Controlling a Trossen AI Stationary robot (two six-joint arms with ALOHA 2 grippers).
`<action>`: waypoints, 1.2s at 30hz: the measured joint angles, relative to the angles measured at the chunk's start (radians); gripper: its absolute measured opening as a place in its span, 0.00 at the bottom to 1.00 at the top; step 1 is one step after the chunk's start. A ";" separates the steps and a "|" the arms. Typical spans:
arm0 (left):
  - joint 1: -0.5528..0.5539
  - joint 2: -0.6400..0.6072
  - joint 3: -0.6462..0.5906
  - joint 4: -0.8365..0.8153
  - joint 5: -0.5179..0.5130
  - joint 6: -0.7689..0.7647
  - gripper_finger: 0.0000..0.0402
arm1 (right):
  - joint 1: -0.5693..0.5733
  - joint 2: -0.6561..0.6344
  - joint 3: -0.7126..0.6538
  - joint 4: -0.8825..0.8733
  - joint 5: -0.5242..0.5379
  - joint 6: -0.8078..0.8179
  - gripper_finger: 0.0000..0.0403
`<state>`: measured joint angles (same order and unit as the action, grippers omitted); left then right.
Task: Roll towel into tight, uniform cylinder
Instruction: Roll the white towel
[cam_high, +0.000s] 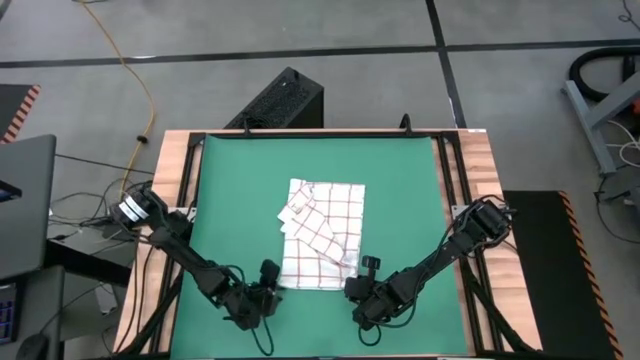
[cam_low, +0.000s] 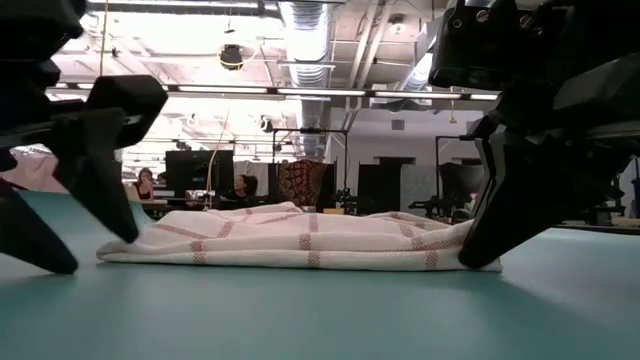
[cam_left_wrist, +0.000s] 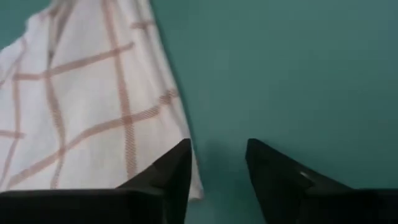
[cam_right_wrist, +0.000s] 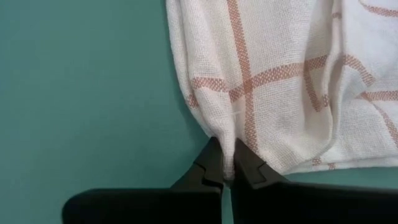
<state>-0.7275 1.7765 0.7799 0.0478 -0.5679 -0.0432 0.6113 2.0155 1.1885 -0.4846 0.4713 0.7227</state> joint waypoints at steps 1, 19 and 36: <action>0.003 0.002 0.000 0.000 -0.013 -0.016 0.40 | 0.000 0.000 0.000 0.000 0.000 0.000 0.04; 0.066 0.107 0.007 -0.024 -0.048 -0.202 0.40 | 0.000 0.000 0.000 0.015 -0.006 -0.015 0.04; 0.046 0.055 0.035 -0.203 -0.156 -0.299 0.00 | 0.002 -0.001 0.074 -0.035 0.102 -0.060 0.04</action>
<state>-0.6815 1.8319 0.8147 -0.1553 -0.7242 -0.3425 0.6135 2.0150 1.2620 -0.5200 0.5732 0.6628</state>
